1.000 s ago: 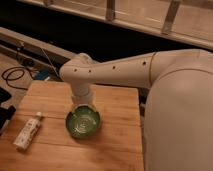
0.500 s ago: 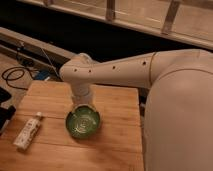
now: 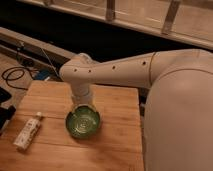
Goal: Place the bottle in the ceramic bowl
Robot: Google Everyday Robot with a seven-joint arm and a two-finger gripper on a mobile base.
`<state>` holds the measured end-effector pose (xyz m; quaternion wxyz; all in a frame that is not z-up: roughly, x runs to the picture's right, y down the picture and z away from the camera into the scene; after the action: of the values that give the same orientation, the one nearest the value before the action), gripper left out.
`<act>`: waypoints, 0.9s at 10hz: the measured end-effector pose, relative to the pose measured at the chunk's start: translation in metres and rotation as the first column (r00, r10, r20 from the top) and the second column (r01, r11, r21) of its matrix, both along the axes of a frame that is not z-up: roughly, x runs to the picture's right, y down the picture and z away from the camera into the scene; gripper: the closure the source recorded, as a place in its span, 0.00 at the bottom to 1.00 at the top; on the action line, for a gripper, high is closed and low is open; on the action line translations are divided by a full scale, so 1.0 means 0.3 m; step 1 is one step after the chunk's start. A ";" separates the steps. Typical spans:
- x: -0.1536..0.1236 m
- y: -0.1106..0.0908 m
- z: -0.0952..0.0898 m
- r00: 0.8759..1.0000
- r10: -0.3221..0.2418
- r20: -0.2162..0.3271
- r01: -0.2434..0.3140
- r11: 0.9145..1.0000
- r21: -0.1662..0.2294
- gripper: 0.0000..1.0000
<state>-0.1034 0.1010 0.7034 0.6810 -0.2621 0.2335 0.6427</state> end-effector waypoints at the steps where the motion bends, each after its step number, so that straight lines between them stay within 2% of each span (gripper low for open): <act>1: 0.001 0.000 0.000 1.000 0.001 0.000 -0.001 1.000 0.000 0.35; 2: 0.004 -0.003 0.001 1.000 0.003 0.001 -0.003 1.000 0.002 0.35; 4: -0.015 -0.042 -0.010 0.998 0.038 0.046 -0.039 0.999 0.038 0.35; 5: -0.059 -0.095 -0.036 0.993 0.072 0.092 -0.079 0.994 0.074 0.35; 7: -0.178 -0.193 -0.089 0.979 0.112 0.171 -0.133 0.984 0.122 0.35; 9: -0.336 -0.237 -0.112 0.966 0.126 0.228 -0.162 0.975 0.150 0.35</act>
<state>-0.2042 0.0300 0.6697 0.6733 -0.2887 0.0833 0.6755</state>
